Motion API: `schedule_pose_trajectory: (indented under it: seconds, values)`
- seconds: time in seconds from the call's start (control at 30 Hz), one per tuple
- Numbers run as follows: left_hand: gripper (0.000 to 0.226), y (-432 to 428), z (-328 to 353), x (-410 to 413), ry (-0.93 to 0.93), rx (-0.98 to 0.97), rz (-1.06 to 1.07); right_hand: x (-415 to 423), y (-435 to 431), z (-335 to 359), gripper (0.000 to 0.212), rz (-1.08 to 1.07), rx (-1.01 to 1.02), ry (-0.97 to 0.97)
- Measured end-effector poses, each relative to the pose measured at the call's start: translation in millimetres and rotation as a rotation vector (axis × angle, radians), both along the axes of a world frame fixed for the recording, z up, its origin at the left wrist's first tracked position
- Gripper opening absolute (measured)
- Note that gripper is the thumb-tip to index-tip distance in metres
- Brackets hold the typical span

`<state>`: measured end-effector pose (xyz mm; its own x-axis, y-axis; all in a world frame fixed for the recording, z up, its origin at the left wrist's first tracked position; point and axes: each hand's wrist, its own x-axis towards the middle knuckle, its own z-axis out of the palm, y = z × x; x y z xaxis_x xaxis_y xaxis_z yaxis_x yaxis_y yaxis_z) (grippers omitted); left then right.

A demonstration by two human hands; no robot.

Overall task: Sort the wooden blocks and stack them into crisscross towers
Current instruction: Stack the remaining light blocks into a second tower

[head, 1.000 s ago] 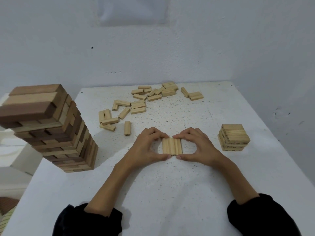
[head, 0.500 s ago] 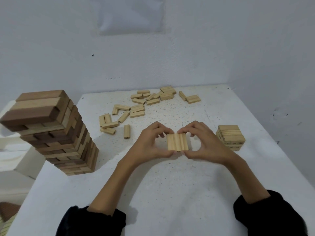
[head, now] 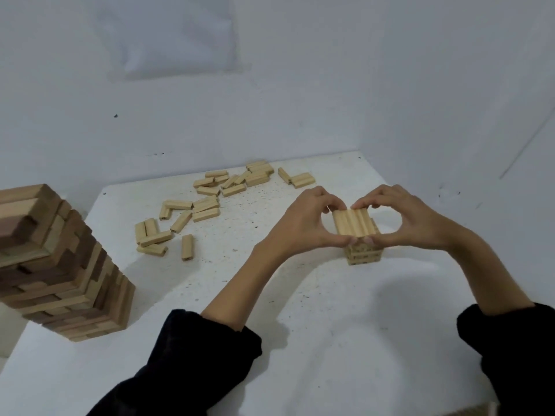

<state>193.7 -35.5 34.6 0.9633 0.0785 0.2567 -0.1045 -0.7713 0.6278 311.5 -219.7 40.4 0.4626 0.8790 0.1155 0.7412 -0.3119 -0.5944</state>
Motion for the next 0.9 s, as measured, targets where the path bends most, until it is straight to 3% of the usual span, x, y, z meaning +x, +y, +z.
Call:
schedule_pose_trajectory:
  seconds: [0.9]
  values:
    - [0.053,-15,-17,17,0.064,-0.071,0.02,23,-12,-16,0.051,0.015,-0.041,0.085]
